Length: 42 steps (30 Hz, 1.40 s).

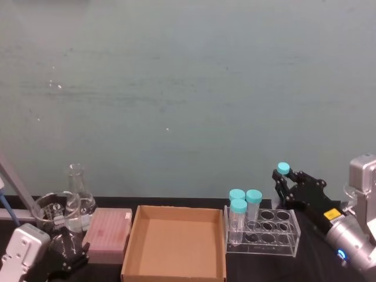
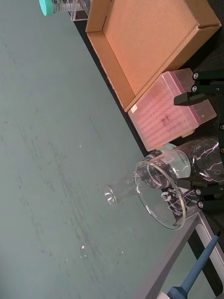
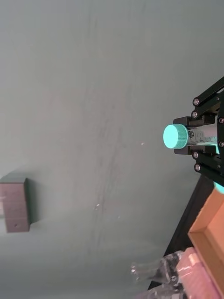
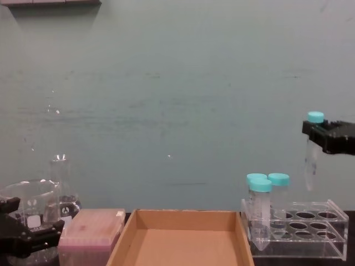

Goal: Use the right hand to move the test tube from the test tube rack into the box.

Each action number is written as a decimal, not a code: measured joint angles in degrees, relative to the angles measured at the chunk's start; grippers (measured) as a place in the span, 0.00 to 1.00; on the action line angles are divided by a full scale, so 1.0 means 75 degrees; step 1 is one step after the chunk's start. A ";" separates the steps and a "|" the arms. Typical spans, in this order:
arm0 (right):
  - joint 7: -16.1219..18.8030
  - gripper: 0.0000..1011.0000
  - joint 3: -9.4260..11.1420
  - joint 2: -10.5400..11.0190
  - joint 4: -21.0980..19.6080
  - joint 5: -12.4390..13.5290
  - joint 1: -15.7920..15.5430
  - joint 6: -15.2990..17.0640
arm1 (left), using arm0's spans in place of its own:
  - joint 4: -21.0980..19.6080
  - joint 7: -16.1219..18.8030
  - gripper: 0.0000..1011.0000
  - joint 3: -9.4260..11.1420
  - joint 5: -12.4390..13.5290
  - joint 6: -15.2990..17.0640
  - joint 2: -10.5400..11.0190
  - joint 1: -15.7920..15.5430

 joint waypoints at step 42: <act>0.0789 0.24 -0.2018 -0.0934 0.0923 0.0365 0.1533 0.1697 | 0.0000 0.0000 0.99 0.0000 0.0000 0.0000 0.0000 0.0000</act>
